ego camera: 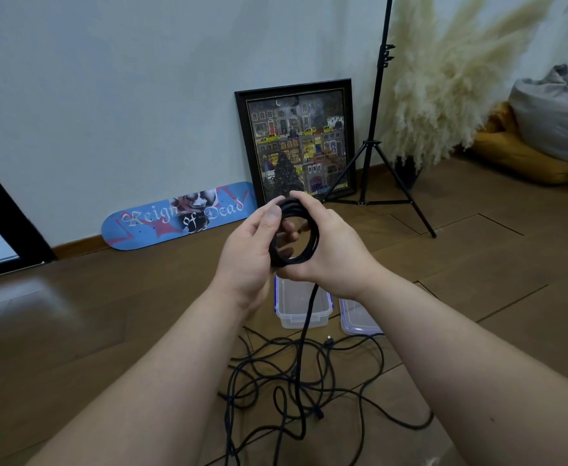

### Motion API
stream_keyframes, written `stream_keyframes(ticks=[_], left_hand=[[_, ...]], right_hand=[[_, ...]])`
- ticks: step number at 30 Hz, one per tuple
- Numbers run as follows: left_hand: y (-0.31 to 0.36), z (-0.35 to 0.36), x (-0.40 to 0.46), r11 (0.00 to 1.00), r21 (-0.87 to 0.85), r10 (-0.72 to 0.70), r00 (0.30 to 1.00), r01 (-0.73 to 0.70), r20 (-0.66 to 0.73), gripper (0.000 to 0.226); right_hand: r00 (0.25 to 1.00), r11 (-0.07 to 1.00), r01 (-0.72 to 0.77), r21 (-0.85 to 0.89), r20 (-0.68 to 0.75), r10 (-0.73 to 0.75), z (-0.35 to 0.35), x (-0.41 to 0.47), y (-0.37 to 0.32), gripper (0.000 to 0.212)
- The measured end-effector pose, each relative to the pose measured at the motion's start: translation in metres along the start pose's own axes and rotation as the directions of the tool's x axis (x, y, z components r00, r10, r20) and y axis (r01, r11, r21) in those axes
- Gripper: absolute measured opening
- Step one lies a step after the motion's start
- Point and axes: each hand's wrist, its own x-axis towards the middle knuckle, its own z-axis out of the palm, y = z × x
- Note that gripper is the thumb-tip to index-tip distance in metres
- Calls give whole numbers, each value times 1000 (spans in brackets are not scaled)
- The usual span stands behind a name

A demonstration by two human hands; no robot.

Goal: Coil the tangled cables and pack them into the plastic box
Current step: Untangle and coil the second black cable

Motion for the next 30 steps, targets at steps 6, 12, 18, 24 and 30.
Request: stream_keyframes(ticks=[6,12,18,24,30], left_hand=[[3,6,-2,998,57,5,998,-2,-58,20],[5,6,7,995,94,46,985,-31,-165,28],[16,-14,20,993,46,116,854,-107,-507,35],[30,-49,29,979,-22,117,649,-202,-752,40],[22,-47,30,956,216,293,692,-198,-660,39]], right_hand=[[996,997,-44,65,81,39,5,-1,-2,118],[985,995,-85,55,152,75,-1,0,-2,122],[872,831,-466,303,315,374,-24,-11,7,42],[865,855,-493,160,195,463,-43,-21,26,15],[998,920,-51,-388,-51,34,-40,-11,3,15]])
